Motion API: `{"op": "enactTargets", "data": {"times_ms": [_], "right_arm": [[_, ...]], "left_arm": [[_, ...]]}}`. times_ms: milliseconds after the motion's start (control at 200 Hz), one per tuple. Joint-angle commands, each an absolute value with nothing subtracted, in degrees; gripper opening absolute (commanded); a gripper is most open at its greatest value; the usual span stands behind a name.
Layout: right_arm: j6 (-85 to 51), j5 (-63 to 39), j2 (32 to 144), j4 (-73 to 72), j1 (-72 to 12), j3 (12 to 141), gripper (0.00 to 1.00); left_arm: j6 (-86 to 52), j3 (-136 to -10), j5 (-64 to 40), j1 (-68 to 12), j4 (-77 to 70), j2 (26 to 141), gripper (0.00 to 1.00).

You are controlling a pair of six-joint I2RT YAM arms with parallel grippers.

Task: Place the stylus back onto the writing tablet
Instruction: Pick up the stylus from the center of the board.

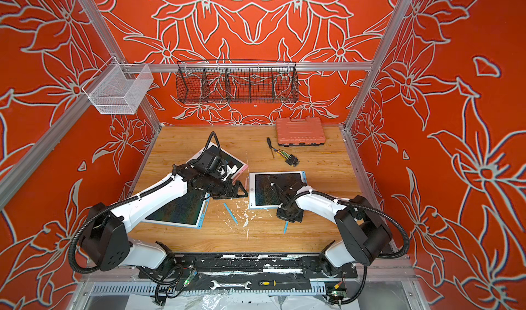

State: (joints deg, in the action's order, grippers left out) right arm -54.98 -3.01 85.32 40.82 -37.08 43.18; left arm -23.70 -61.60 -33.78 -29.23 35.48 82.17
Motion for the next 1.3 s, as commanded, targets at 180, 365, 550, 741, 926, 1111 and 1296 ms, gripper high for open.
{"op": "enactTargets", "data": {"times_ms": [180, 365, 550, 741, 926, 1111, 1296], "right_arm": [[-54.24, -5.75, 86.04, 39.37, -37.45, 37.61, 0.03], [-52.48, -6.22, 84.93, 39.47, -37.48, 38.23, 0.01], [-52.03, -6.66, 84.05, 39.70, -37.53, 38.17, 0.00], [-51.97, -6.37, 82.40, 40.93, -37.57, 38.01, 0.00], [-52.16, -6.24, 81.87, 41.95, -37.62, 38.14, 0.00], [-52.52, -5.70, 80.67, 43.20, -37.62, 38.24, 0.00], [-52.74, -4.79, 79.16, 44.47, -37.62, 38.15, 0.01]], "left_arm": [[-22.66, -62.58, -35.07, -28.83, 35.78, 82.90, 0.97], [-22.68, -62.49, -35.16, -28.74, 35.40, 83.01, 0.97], [-22.72, -62.40, -35.16, -28.68, 35.33, 83.01, 0.97], [-22.78, -62.14, -35.22, -28.48, 35.20, 82.98, 0.97], [-22.70, -62.31, -35.33, -28.48, 35.07, 83.14, 0.97], [-22.73, -62.30, -35.42, -28.40, 35.07, 83.22, 0.97], [-22.73, -62.06, -35.33, -28.39, 34.90, 82.99, 0.97]]}}
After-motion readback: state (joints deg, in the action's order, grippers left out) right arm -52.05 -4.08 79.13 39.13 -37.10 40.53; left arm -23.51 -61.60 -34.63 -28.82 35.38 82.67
